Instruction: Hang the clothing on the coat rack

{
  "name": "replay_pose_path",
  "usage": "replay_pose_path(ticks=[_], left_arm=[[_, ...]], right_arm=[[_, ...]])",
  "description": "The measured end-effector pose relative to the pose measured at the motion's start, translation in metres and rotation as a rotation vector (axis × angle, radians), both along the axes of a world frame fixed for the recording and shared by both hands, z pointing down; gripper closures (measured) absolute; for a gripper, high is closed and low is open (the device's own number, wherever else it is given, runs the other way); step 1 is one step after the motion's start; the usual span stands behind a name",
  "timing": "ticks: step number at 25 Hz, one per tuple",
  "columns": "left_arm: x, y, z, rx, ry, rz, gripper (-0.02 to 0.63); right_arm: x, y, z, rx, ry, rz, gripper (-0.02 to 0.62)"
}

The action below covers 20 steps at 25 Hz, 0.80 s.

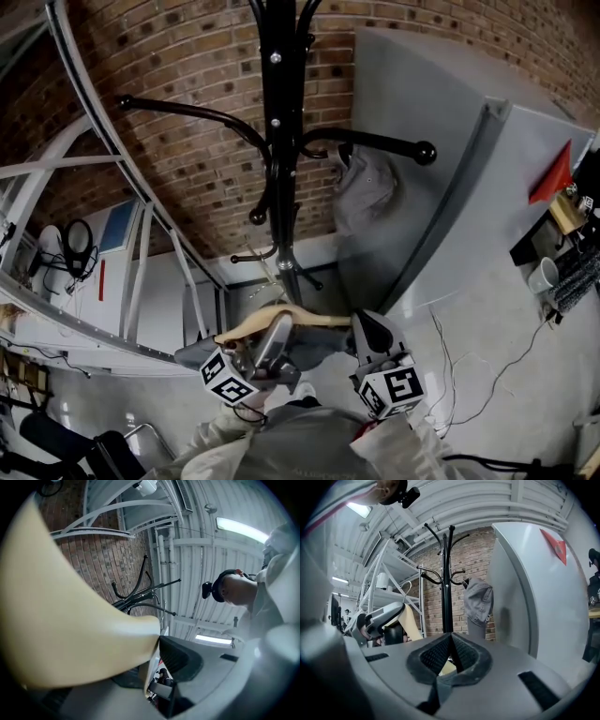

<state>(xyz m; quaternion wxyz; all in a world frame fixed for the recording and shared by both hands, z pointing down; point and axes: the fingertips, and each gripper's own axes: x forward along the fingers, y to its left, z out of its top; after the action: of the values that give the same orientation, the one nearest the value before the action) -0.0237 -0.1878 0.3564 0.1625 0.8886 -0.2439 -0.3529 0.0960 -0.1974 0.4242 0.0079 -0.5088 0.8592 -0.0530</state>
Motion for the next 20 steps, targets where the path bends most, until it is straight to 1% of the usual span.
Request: replay_pose_path(ticks=[10, 20], left_arm=[[-0.023, -0.028, -0.007, 0.019, 0.014, 0.052, 0.505], [-0.019, -0.034, -0.018, 0.050, 0.015, 0.104, 0.505]], right_arm=[[-0.028, -0.021, -0.010, 0.029, 0.005, 0.049, 0.571], [-0.035, -0.022, -0.015, 0.029, 0.015, 0.089, 0.571]])
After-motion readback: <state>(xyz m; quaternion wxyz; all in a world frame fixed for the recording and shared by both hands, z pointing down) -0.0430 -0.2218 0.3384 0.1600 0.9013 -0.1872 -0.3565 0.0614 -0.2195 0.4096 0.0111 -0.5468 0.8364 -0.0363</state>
